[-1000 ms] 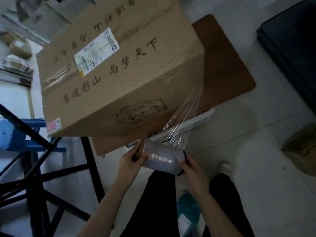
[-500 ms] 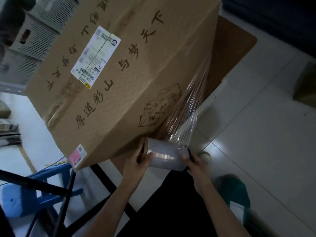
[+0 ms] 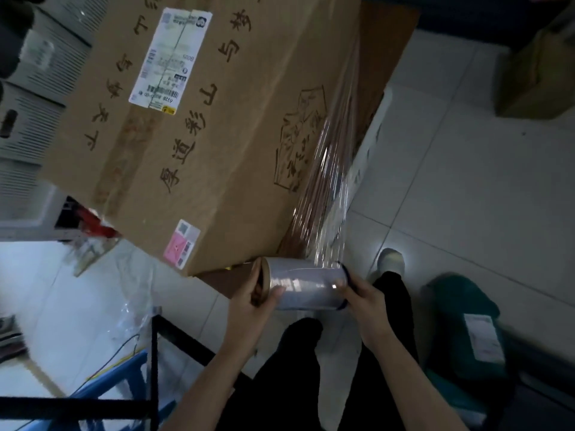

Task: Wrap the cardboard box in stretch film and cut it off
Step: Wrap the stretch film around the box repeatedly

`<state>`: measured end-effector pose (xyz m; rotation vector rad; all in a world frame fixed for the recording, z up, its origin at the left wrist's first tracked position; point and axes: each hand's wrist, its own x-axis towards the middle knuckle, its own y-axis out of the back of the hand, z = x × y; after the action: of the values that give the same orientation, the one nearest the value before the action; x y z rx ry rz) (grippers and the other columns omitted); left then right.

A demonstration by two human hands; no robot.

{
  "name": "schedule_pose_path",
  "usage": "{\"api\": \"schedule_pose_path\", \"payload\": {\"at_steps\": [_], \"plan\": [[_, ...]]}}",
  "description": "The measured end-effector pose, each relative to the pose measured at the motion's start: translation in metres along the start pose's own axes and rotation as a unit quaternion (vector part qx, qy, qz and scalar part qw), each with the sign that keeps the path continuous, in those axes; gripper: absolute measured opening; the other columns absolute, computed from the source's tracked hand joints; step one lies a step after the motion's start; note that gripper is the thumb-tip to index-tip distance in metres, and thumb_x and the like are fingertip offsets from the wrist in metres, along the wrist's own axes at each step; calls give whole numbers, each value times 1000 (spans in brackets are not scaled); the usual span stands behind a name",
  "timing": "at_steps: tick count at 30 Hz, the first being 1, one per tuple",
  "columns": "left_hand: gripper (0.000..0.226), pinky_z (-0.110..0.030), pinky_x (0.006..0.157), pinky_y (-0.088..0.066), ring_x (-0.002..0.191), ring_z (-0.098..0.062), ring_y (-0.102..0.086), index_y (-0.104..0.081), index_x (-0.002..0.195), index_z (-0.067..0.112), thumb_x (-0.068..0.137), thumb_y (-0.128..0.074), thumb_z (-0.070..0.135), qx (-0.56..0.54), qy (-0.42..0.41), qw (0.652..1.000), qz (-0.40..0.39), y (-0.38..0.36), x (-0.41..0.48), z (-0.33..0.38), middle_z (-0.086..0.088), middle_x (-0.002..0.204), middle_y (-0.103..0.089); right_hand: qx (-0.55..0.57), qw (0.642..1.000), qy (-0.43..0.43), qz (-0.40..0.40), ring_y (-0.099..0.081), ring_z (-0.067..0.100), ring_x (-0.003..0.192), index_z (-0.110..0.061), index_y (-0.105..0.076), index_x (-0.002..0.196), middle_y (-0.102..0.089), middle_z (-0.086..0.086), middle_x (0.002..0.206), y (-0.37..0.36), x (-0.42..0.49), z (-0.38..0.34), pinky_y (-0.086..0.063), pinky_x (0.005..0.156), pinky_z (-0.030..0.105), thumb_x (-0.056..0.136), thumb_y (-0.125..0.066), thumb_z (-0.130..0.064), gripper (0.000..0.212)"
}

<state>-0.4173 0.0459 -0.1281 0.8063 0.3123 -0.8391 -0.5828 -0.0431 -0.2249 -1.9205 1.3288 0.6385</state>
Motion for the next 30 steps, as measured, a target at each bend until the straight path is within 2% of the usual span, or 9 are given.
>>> {"api": "schedule_pose_path", "payload": {"at_steps": [5,8,10,12,15,20,24,27,30], "plan": [[65,-22,80,-49,102,-11,-61,-36,142,25,85,-67,21,40,-29,998,-27,51,-14,-44,-22,120,-58,29,999,23,17,-64,6,82,-25,-72,89,-73,1,90,-39,-34,58,-51,75,14,82,-68,-7,20],[64,-9,62,-44,76,6,-59,-39,141,28,84,-68,21,54,-32,997,-33,76,-24,-66,-5,98,-69,68,997,14,22,-64,11,82,-20,-76,84,-74,9,90,-58,-56,90,-52,78,23,82,-69,-10,13],[62,-5,59,-37,57,7,-47,-41,140,25,85,-67,19,71,-35,996,-31,90,-30,-83,18,58,-55,69,997,17,27,-62,15,81,-18,-75,81,-70,22,87,-70,-69,110,-49,76,29,82,-70,-14,7],[60,-6,58,-37,54,4,-41,-42,140,23,85,-67,17,84,-43,995,-20,102,-38,-95,20,50,-41,89,996,16,23,-59,17,81,-15,-74,79,-69,17,79,-81,-80,127,-47,74,29,81,-71,-16,4],[58,-6,58,-36,55,0,-38,-45,138,21,85,-67,15,101,-73,992,-11,119,-47,-111,15,52,-38,117,993,6,17,-58,19,84,-15,-75,82,-68,6,83,-97,-92,152,-46,77,35,71,-78,-36,24],[57,-3,68,-42,70,0,-49,-45,139,23,86,-66,18,110,-87,990,-20,151,-51,-127,14,81,-56,169,985,-2,24,-66,28,100,-9,-71,107,-72,15,106,-130,-108,183,-51,93,41,68,-81,-34,47],[58,-5,81,-46,85,17,-57,-44,139,24,86,-66,20,114,-97,987,-56,186,-36,-137,30,108,-60,182,982,0,47,-69,14,87,-1,-66,115,-73,8,99,-167,-117,201,-55,80,24,81,-68,-8,34],[59,-7,87,-45,97,22,-54,-43,139,24,85,-65,23,130,-113,980,-96,216,-13,-146,42,109,-56,215,974,13,76,-68,22,95,-3,-67,112,-73,11,103,-205,-120,215,-55,87,31,83,-66,-8,29],[58,-2,85,-41,106,23,-48,-43,140,19,86,-64,18,134,-130,973,-136,248,14,-149,33,123,-51,246,962,24,114,-66,24,97,-11,-70,105,-71,14,107,-252,-119,227,-52,89,34,85,-65,-8,21]]}}
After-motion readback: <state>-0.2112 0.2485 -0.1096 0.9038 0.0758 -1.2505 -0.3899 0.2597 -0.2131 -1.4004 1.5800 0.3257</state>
